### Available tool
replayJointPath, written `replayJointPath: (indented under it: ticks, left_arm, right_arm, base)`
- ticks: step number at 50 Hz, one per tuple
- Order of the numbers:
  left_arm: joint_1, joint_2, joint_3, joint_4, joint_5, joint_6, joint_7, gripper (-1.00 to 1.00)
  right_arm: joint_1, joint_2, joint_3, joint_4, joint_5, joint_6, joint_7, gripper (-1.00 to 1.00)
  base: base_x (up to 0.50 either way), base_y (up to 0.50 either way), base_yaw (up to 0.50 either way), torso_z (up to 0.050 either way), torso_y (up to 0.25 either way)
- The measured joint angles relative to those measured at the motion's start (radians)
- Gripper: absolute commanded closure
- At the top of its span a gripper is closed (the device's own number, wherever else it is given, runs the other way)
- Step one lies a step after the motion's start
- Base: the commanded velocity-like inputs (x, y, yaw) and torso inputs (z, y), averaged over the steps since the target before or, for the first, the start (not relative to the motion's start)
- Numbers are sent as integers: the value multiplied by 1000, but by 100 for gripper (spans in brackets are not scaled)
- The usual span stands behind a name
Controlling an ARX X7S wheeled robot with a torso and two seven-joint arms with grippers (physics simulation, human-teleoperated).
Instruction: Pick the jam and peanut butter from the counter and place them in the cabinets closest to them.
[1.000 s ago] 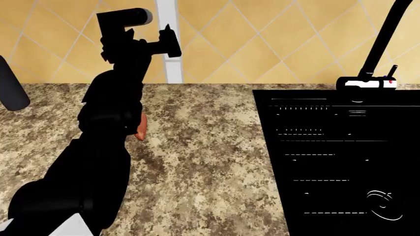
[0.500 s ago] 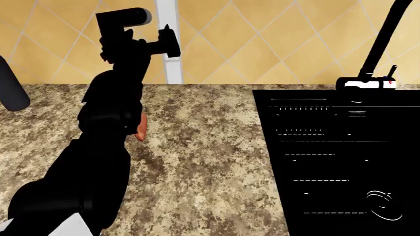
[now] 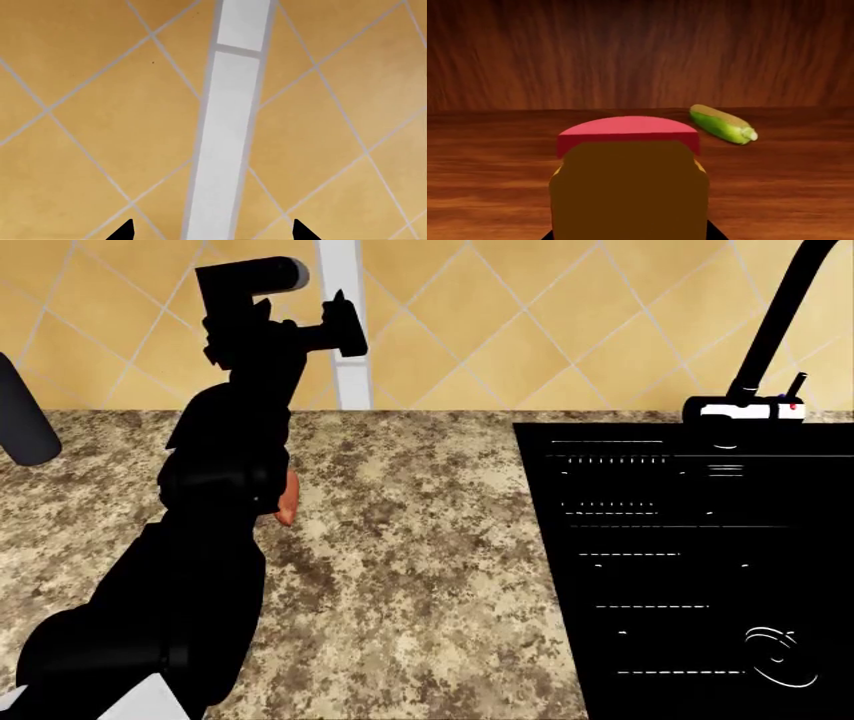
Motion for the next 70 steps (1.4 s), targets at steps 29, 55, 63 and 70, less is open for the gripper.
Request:
replayJointPath:
  ticks: [29, 55, 63, 70]
  left_arm:
    - [-2, 0, -7, 0, 0, -1, 7, -100]
    - [-13, 0, -18, 0, 0, 11, 9, -100]
    - [16, -3, 45, 226, -64, -137, -19, -100]
    - [98, -20, 101, 633, -131, -385, -66, -100]
  right_arm:
    - [6, -56, 110, -63, -12, 70, 115, -100]
    - [7, -48, 130, -125, 122, 73, 246, -100]
    - [7, -52, 139, -150, 229, 73, 333, -100]
    - [7, -36, 124, -182, 300, 73, 384, -100]
  base:
    - [0, 0, 0, 0, 0]
    - [0, 0, 0, 0, 0]
    - [0, 0, 0, 0, 0]
    - [0, 0, 0, 0, 0]
